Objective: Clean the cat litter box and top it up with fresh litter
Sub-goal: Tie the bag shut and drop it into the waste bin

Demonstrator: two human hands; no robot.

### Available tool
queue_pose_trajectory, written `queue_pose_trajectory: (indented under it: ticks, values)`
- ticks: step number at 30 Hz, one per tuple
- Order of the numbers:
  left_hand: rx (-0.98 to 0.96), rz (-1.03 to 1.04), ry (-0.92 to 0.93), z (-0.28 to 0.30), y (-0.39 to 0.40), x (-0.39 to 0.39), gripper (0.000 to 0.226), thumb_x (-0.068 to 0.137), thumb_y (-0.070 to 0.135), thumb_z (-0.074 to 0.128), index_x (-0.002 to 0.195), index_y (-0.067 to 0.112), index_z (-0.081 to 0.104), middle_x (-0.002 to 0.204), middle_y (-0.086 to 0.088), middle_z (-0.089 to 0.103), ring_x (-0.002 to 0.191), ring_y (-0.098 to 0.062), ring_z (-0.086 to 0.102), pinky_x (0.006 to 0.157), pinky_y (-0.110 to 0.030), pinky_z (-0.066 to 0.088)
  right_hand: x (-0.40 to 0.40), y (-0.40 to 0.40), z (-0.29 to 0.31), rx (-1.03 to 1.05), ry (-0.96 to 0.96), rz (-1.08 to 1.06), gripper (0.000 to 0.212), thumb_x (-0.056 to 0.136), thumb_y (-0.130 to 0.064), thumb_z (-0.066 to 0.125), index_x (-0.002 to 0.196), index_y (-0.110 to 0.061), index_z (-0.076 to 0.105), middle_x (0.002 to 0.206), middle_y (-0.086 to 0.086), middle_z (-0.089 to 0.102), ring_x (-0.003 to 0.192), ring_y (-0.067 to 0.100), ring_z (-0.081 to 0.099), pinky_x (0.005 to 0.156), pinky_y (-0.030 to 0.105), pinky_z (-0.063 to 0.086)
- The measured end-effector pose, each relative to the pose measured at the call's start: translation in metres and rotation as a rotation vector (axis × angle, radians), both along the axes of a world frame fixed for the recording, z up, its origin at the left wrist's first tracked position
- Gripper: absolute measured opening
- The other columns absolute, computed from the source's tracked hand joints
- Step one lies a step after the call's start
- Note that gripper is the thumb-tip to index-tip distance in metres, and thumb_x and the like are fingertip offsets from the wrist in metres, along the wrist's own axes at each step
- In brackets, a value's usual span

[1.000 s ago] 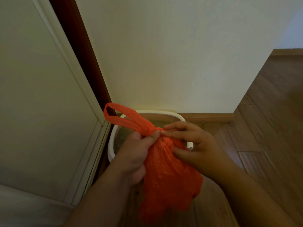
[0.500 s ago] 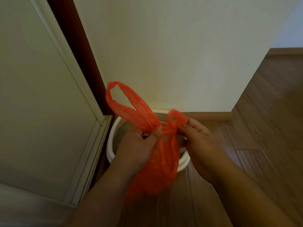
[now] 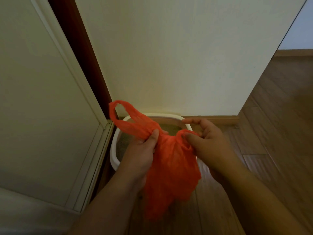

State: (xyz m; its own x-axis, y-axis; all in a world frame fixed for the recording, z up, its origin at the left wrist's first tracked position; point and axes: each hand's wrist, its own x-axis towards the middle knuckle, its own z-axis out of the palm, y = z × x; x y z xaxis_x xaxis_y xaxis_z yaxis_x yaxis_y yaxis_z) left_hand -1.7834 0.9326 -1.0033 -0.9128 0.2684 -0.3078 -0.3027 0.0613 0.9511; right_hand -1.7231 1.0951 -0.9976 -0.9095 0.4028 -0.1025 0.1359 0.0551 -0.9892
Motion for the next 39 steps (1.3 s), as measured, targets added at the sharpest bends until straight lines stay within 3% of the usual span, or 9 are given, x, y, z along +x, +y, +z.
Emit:
queue_pose_trajectory:
  ticks: [2,5,11,15,19,28,30,34,39]
  values:
    - [0.076,0.025,-0.062,-0.001,-0.003,-0.004,0.033,0.102,0.043,0.053,0.095,0.026,0.08,0.1,0.004,0.078,0.104,-0.019,0.071,0.09,-0.045,0.055,0.0,0.008,0.0,-0.007,-0.015,-0.062,0.034,0.09,-0.001,0.064,0.104,-0.032,0.068,0.082,0.023,0.068,0.064,0.027,0.053,0.059,0.041,0.044]
    - [0.241,0.064,-0.162,0.002,-0.006,-0.007,0.049,0.105,0.038,0.047,0.07,0.021,0.076,0.096,-0.004,0.078,0.089,-0.019,0.072,0.076,-0.039,0.052,0.001,0.017,0.005,-0.095,-0.025,-0.127,0.022,0.086,0.004,0.065,0.096,-0.015,0.066,0.079,0.027,0.065,0.061,0.026,0.051,0.052,0.035,0.041]
    - [0.537,0.174,-0.369,0.012,0.001,0.0,0.037,0.104,0.035,0.05,0.071,0.017,0.054,0.06,0.001,0.051,0.056,-0.013,0.062,0.06,-0.028,0.051,0.003,0.012,0.012,-0.638,0.025,0.003,0.016,0.09,-0.016,0.063,0.076,-0.014,0.056,0.059,-0.004,0.037,0.047,0.009,0.023,0.058,0.032,0.012]
    - [0.336,0.099,-0.257,0.007,0.003,-0.002,0.034,0.104,0.027,0.053,0.071,0.018,0.056,0.061,0.004,0.04,0.047,-0.006,0.036,0.048,-0.019,0.035,-0.002,0.002,0.004,-0.406,-0.073,0.004,0.014,0.081,-0.019,0.078,0.088,-0.015,0.066,0.068,0.004,0.063,0.051,0.015,0.045,0.05,0.028,0.031]
    - [0.083,-0.025,-0.126,0.0,0.002,-0.003,0.031,0.105,0.033,0.05,0.078,0.018,0.055,0.059,0.007,0.043,0.046,-0.004,0.039,0.054,-0.023,0.033,-0.004,0.005,0.002,-0.275,-0.094,-0.102,0.024,0.078,-0.001,0.08,0.096,-0.012,0.069,0.079,0.012,0.071,0.061,0.021,0.063,0.049,0.029,0.046]
    - [0.026,0.012,-0.118,-0.007,-0.02,-0.028,0.032,0.106,0.027,0.047,0.076,0.015,0.049,0.059,0.006,0.035,0.044,-0.005,0.03,0.042,-0.018,0.025,0.006,0.034,0.015,-0.267,-0.103,-0.197,0.02,0.084,0.005,0.069,0.096,-0.008,0.06,0.058,0.002,0.064,0.04,0.005,0.053,0.042,0.025,0.032]
    - [0.024,-0.033,-0.076,-0.008,-0.018,-0.024,0.031,0.106,0.027,0.048,0.078,0.015,0.051,0.06,0.005,0.037,0.045,-0.005,0.031,0.042,-0.018,0.026,0.005,0.034,0.013,-0.265,-0.058,-0.223,0.018,0.087,-0.005,0.071,0.101,-0.004,0.061,0.062,-0.001,0.066,0.047,0.005,0.058,0.047,0.025,0.04]
    - [0.046,-0.107,-0.007,-0.009,-0.007,-0.003,0.032,0.104,0.031,0.05,0.075,0.026,0.061,0.064,0.003,0.042,0.048,-0.008,0.032,0.047,-0.025,0.026,0.001,0.024,0.013,-0.337,0.117,-0.223,0.048,0.081,-0.032,0.077,0.121,-0.014,0.06,0.095,0.004,0.071,0.067,0.007,0.061,0.061,0.026,0.049]
    - [0.179,-0.032,-0.014,-0.004,0.001,-0.002,0.045,0.103,0.03,0.04,0.059,0.025,0.044,0.052,0.006,0.029,0.044,-0.011,0.021,0.048,-0.025,0.029,0.001,0.013,0.007,-0.241,0.232,-0.063,0.08,0.087,-0.012,0.071,0.151,-0.041,0.032,0.128,-0.008,0.068,0.11,0.008,0.067,0.076,0.022,0.057]
